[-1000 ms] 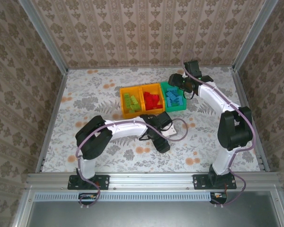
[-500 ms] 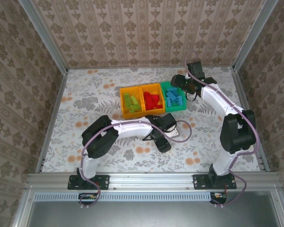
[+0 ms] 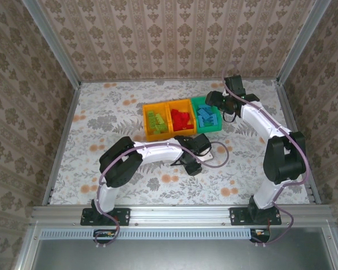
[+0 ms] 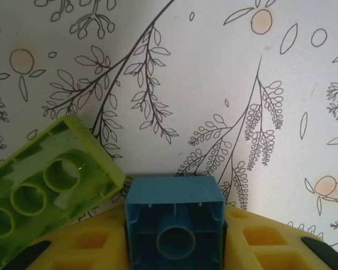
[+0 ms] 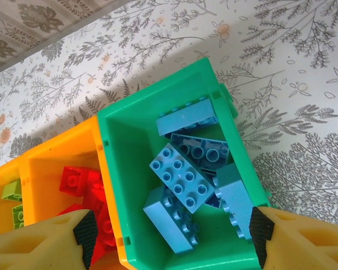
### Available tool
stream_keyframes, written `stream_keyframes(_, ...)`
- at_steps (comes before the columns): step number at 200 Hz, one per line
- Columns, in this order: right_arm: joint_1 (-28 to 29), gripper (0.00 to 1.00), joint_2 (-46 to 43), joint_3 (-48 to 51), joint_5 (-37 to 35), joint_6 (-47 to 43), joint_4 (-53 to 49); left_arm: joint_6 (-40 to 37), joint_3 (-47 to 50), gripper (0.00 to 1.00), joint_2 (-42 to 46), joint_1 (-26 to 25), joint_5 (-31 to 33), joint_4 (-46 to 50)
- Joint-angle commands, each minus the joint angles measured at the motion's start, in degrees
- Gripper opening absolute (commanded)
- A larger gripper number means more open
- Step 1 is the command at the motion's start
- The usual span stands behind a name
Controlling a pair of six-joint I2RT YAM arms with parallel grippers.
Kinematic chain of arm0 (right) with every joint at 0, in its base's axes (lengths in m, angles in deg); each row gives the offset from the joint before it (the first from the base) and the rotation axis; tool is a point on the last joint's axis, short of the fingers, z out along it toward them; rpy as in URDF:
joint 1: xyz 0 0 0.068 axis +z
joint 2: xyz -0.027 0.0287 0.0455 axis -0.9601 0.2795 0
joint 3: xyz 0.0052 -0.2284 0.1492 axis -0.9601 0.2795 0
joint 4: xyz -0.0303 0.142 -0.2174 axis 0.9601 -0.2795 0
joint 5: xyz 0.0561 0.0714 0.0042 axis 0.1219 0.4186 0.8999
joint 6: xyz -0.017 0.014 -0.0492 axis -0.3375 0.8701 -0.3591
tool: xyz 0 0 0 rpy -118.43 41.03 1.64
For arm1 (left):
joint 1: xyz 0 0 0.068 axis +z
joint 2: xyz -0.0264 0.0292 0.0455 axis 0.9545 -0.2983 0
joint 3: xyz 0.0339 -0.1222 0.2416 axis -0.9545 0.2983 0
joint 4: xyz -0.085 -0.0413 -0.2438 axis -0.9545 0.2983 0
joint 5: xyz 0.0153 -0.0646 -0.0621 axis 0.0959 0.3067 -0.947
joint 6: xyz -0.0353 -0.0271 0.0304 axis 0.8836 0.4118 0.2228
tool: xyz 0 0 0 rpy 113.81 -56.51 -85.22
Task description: Sort the legos into containers by color
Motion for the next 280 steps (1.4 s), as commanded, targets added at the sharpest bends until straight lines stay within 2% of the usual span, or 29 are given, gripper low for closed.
stream_keyframes(1,-0.50,0.75,-3.73,1.67,-1.64,-1.19,-0.31,0.08,-0.28,0.33,0.49,-0.02,-0.27,0.58)
stream_keyframes(41,-1.13,0.76,-7.98,7.20,-4.63,-2.75,-1.12,0.93,-1.49,0.31,5.89,2.20,-2.30,-0.41)
stream_keyframes(77,-1.34,0.76,-12.92,15.41,-6.26,-2.40,0.08,-0.41,-7.84,0.32,7.72,6.42,-4.15,-0.65)
stream_keyframes(115,-1.21,0.76,-17.67,24.40,-6.41,-0.05,2.12,-1.52,-18.40,0.32,3.17,11.13,-8.40,-0.64)
stream_keyframes(157,-0.46,0.74,-21.51,32.98,-3.46,0.76,4.71,-0.75,-32.53,0.32,-7.17,16.25,-14.12,0.73)
stream_keyframes(181,2.97,0.72,-23.40,36.89,-2.86,-2.09,6.54,-0.10,-38.33,0.32,-11.53,18.09,-16.12,0.91)
stream_keyframes(213,10.55,0.74,-23.64,39.17,-1.89,-6.76,8.92,0.71,-42.00,0.33,-16.05,19.99,-18.73,-2.33)
stream_keyframes(231,14.49,0.74,-21.25,37.64,-0.90,-9.01,8.83,1.50,-44.04,0.34,-18.84,20.84,-20.36,-4.29)
stream_keyframes(280,21.29,0.78,-13.30,32.33,-4.42,-12.60,6.70,4.82,-48.26,0.37,-23.38,21.79,-22.55,-7.66)
